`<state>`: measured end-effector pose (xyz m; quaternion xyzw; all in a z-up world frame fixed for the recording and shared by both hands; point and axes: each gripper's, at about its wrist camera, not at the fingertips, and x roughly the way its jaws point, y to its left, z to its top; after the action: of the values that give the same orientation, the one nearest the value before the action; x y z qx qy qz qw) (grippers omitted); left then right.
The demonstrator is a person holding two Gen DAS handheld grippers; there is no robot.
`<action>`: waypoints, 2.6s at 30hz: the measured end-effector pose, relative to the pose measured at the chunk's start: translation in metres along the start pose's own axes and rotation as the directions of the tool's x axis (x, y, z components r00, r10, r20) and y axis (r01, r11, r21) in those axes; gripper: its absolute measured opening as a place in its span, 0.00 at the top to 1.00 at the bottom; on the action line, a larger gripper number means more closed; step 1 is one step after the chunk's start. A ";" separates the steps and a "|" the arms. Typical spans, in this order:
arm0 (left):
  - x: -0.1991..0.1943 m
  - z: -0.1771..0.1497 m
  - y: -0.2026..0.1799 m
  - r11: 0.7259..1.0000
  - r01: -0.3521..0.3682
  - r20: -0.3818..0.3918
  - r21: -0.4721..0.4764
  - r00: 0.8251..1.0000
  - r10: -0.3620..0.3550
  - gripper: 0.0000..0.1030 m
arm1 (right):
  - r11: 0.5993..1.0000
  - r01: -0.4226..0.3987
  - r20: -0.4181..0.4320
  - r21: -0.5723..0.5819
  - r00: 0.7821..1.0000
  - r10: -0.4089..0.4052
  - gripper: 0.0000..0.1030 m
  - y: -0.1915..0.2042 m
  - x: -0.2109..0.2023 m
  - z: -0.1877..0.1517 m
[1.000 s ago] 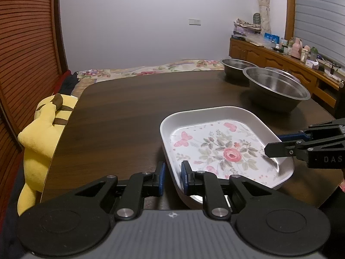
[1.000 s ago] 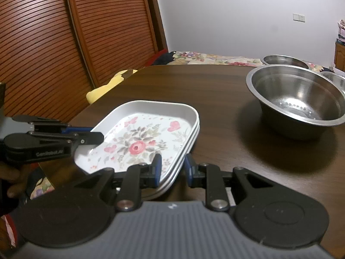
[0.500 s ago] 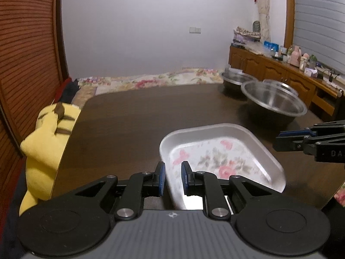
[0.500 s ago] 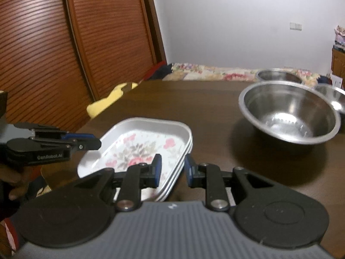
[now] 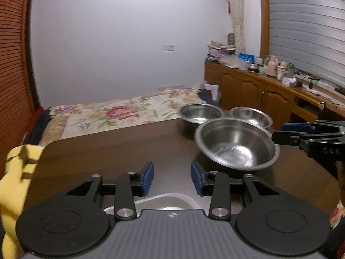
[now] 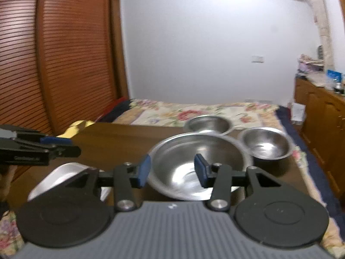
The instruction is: Organize plates and bowls
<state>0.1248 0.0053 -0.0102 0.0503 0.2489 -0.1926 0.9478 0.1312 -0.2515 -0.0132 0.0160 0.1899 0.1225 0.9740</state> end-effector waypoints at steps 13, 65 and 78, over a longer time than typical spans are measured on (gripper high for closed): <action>0.084 0.019 -0.038 0.996 0.032 -0.100 -0.088 0.994 -0.041 0.66 | 0.993 0.018 -0.093 0.119 0.996 -0.007 0.54 -0.075 0.060 -0.014; 0.005 -0.026 -0.064 0.988 0.124 -0.144 -0.096 0.980 -0.137 0.78 | 0.963 -0.096 -0.135 0.252 0.982 0.134 0.79 -0.063 -0.010 -0.047; 0.005 -0.038 -0.068 0.989 0.117 -0.157 -0.090 0.979 -0.130 0.78 | 0.965 -0.089 -0.161 0.247 0.978 0.131 0.79 -0.061 -0.012 -0.059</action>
<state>0.0848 -0.0521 -0.0461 0.0124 0.3354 -0.2362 0.9119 0.1122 -0.3146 -0.0683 0.1324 0.2873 0.1537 0.9361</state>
